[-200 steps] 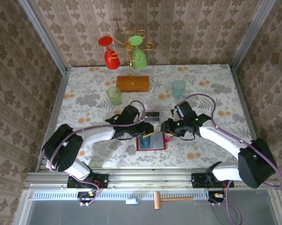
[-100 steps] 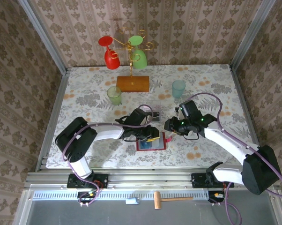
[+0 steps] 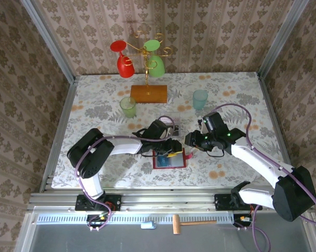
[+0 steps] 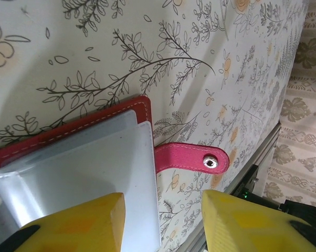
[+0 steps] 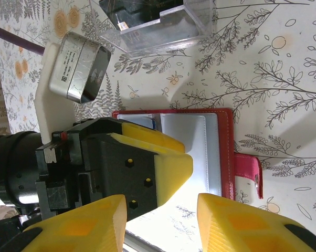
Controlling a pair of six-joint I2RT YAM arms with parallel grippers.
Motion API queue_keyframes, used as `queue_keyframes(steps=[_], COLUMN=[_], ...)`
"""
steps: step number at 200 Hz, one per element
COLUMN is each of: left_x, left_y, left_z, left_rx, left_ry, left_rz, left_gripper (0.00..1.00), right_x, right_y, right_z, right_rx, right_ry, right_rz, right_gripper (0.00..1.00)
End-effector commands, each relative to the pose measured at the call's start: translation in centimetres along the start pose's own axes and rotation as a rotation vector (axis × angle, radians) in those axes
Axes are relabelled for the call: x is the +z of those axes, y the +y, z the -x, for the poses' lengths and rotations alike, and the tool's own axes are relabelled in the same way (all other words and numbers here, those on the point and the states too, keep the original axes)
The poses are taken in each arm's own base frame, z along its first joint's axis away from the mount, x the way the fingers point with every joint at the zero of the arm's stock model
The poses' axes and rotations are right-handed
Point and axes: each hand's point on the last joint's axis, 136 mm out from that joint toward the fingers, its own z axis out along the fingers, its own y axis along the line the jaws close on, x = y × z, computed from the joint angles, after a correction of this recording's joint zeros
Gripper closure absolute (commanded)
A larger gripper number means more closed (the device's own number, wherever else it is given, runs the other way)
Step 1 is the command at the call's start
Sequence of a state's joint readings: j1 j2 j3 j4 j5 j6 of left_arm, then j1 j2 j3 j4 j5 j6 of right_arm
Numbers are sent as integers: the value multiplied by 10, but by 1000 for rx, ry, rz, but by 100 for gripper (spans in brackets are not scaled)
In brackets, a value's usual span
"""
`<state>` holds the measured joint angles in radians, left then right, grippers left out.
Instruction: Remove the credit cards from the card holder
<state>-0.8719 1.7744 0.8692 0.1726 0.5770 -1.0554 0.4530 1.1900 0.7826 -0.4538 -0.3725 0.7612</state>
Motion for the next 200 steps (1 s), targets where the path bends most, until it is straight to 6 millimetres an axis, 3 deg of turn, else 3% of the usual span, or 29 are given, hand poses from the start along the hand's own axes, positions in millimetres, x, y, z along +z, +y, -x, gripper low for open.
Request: queue_keyframes(steps=[1,91,152,200], left_x=[1,-36,-63,-70], left_y=[-11,-3,22,39], left_z=[-1,8,6,-3], left_rx=[13,4,-27,-49], left_ry=[4,-91,-141,-153], left_rz=[-25,-18,21,49], left_gripper=[57,58,63,72], right_x=[-2,14,42,68], right_y=[-9,-2,9,20], right_z=[-5,-9,-20,-31], right_rx=[5,26,10,-11], right_ry=[12,56,129,195], right_rz=[-25,27,38,43], right_gripper=[60,64,66,70])
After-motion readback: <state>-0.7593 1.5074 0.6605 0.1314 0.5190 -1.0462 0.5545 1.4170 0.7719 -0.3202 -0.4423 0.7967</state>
